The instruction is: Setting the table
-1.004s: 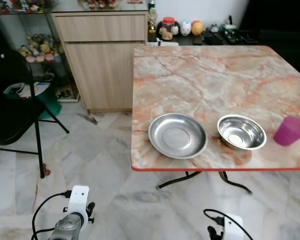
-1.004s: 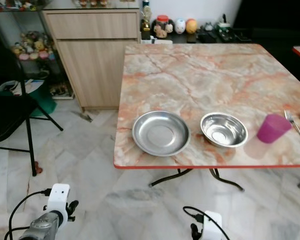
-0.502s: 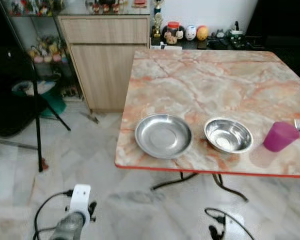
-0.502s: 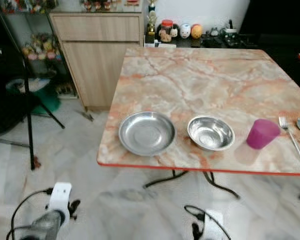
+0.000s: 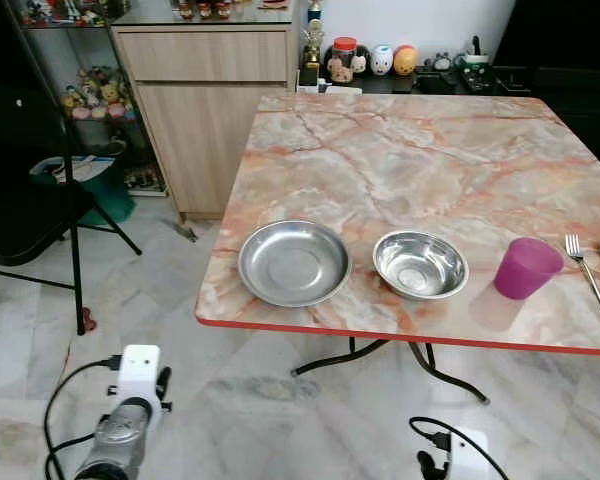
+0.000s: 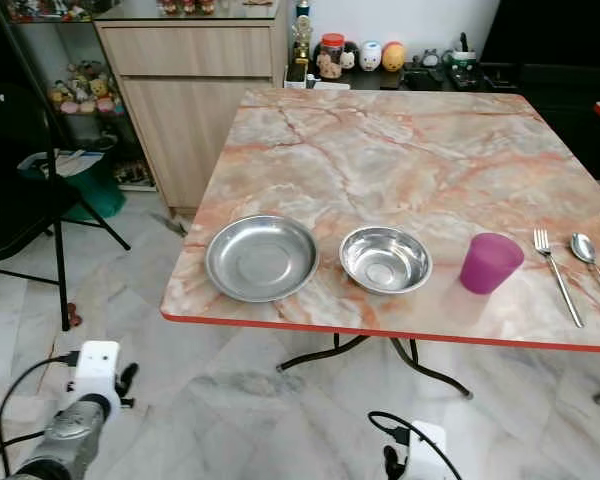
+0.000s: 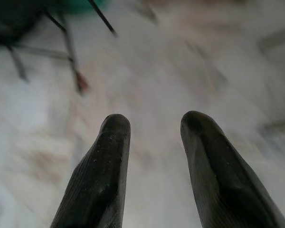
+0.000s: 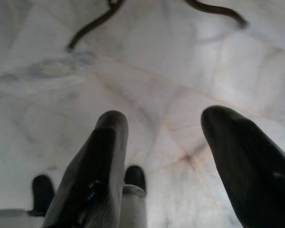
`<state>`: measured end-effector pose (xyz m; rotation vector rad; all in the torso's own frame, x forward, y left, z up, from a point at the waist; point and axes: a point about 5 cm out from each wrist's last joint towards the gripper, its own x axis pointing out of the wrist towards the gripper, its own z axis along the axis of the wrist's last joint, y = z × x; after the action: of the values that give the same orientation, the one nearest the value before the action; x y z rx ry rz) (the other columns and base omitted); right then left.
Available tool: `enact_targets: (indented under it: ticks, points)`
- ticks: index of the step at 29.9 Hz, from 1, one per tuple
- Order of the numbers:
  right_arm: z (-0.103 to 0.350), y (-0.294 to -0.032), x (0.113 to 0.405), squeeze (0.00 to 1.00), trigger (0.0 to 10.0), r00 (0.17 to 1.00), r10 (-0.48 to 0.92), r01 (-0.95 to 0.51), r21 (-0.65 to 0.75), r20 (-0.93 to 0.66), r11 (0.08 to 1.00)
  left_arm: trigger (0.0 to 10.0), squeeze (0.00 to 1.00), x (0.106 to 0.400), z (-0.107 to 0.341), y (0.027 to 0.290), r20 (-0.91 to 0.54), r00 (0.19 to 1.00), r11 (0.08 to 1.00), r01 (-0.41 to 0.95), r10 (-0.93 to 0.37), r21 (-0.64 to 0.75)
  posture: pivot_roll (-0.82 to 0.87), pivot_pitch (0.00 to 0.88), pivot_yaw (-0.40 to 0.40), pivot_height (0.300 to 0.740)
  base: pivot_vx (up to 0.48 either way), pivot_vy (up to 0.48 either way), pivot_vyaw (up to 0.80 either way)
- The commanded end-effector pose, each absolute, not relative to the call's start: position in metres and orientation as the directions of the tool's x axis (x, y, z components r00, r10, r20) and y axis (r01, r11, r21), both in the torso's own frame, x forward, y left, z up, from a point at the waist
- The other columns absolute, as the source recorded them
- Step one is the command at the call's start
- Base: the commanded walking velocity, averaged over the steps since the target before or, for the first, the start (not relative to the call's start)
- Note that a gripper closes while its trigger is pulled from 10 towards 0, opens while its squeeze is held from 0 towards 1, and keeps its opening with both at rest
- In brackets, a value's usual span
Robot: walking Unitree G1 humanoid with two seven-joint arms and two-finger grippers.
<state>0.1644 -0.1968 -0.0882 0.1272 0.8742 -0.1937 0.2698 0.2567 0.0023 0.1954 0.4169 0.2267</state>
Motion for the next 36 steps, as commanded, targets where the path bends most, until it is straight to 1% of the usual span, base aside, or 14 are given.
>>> enact_targets:
  ticks: [1, 2, 3, 6, 7, 10, 14, 19, 27, 31, 32, 33, 34, 36]
  points:
    - [-0.088, -0.2, 0.163, 0.0, 10.0, 0.621, -0.122, 0.222, 0.024, -0.774, 0.975, 10.0, 0.0, 0.282, 0.028, 0.27, -0.222, 0.922, 0.931, -0.257, 0.317, 0.26, 0.08, 0.0, -0.018, 0.74, 0.0, 0.0, 0.0]
    - [-0.088, -0.2, 0.163, 0.0, 10.0, 0.621, -0.122, 0.222, 0.024, -0.774, 0.975, 10.0, 0.0, 0.282, 0.028, 0.27, -0.222, 0.922, 0.931, -0.257, 0.317, 0.26, 0.08, 0.0, -0.018, 0.74, 0.0, 0.0, 0.0]
    - [-0.088, -0.2, 0.163, 0.0, 10.0, 0.622, -0.121, 0.219, 0.024, -0.774, 0.975, 10.0, 0.0, 0.291, 0.047, 0.274, -0.113, 0.94, 0.918, -0.282, 0.323, 0.278, 0.08, 0.0, -0.019, 0.74, 0.0, 0.0, 0.0]
    - [-0.089, -0.2, 0.163, 0.0, 10.0, 0.622, -0.119, 0.217, 0.024, -0.774, 0.976, 10.0, 0.0, 0.307, 0.076, 0.274, 0.025, 0.952, 0.914, -0.3, 0.305, 0.273, 0.08, 0.0, -0.02, 0.74, 0.0, 0.0, 0.0]
    - [-0.089, -0.2, 0.162, 0.0, 10.0, 0.622, -0.119, 0.216, 0.023, -0.774, 0.976, 10.0, 0.0, 0.318, 0.097, 0.27, 0.111, 0.957, 0.918, -0.289, 0.269, 0.271, 0.08, 0.0, -0.021, 0.74, 0.0, 0.0, 0.0]
    - [-0.089, -0.2, 0.162, 0.0, 10.0, 0.621, -0.118, 0.215, 0.023, -0.774, 0.976, 10.0, 0.0, 0.335, 0.127, 0.255, 0.219, 0.958, 0.941, -0.236, 0.184, 0.241, 0.07, 0.0, -0.017, 0.74, 0.0, 0.0, 0.0]
    - [-0.089, -0.2, 0.162, 0.0, 10.0, 0.622, -0.119, 0.215, 0.022, -0.774, 0.976, 10.0, 0.0, 0.349, 0.144, 0.214, 0.248, 0.968, 0.983, -0.024, -0.023, 0.183, 0.07, 0.0, -0.011, 0.74, 0.0, 0.0, 0.0]
    - [-0.089, -0.2, 0.161, 0.0, 10.0, 0.621, -0.122, 0.219, 0.023, -0.774, 0.975, 10.0, 0.0, 0.344, 0.134, 0.182, 0.244, 0.966, 0.991, 0.053, -0.082, 0.122, 0.06, 0.0, -0.003, 0.74, 0.0, 0.0, 0.0]
    - [-0.09, -0.2, 0.159, 0.0, 10.0, 0.618, -0.123, 0.22, 0.021, -0.777, 0.975, 10.0, 0.0, 0.337, 0.121, 0.164, 0.19, 0.972, 0.987, 0.124, -0.141, 0.103, 0.06, 0.0, -0.007, 0.74, 0.0, 0.0, 0.0]
    - [-0.089, -0.199, 0.161, 0.0, 10.0, 0.62, -0.123, 0.22, 0.021, -0.775, 0.975, 10.0, 0.0, 0.337, 0.121, 0.16, 0.153, 0.974, 0.986, 0.162, -0.165, 0.034, 0.07, 0.0, -0.006, 0.74, 0.0, 0.0, 0.0]
    - [-0.089, -0.199, 0.161, 0.0, 10.0, 0.621, -0.122, 0.22, 0.022, -0.774, 0.975, 10.0, 0.18, 0.337, 0.121, 0.16, 0.155, 0.974, 0.986, 0.162, -0.166, 0.036, 0.07, 0.0, -0.006, 0.74, 0.0, 0.0, 0.0]
    - [-0.089, -0.198, 0.162, 0.0, 10.0, 0.622, -0.121, 0.219, 0.023, -0.774, 0.975, 10.0, 0.18, 0.337, 0.122, 0.161, 0.155, 0.974, 0.986, 0.16, -0.165, 0.046, 0.07, 0.0, -0.005, 0.74, 0.0, 0.0, 0.0]
    - [-0.089, -0.197, 0.162, 0.0, 10.0, 0.624, -0.119, 0.217, 0.026, -0.773, 0.976, 10.0, 0.0, 0.337, 0.122, 0.161, 0.154, 0.974, 0.985, 0.155, -0.165, 0.077, 0.07, 0.0, -0.004, 0.74, 0.0, 0.0, 0.0]
    - [-0.089, -0.197, 0.162, 0.0, 10.0, 0.624, -0.118, 0.217, 0.027, -0.772, 0.976, 10.0, 0.0, 0.336, 0.122, 0.162, 0.155, 0.975, 0.986, 0.145, -0.156, 0.084, 0.06, 0.0, -0.002, 0.74, 0.0, 0.0, 0.0]
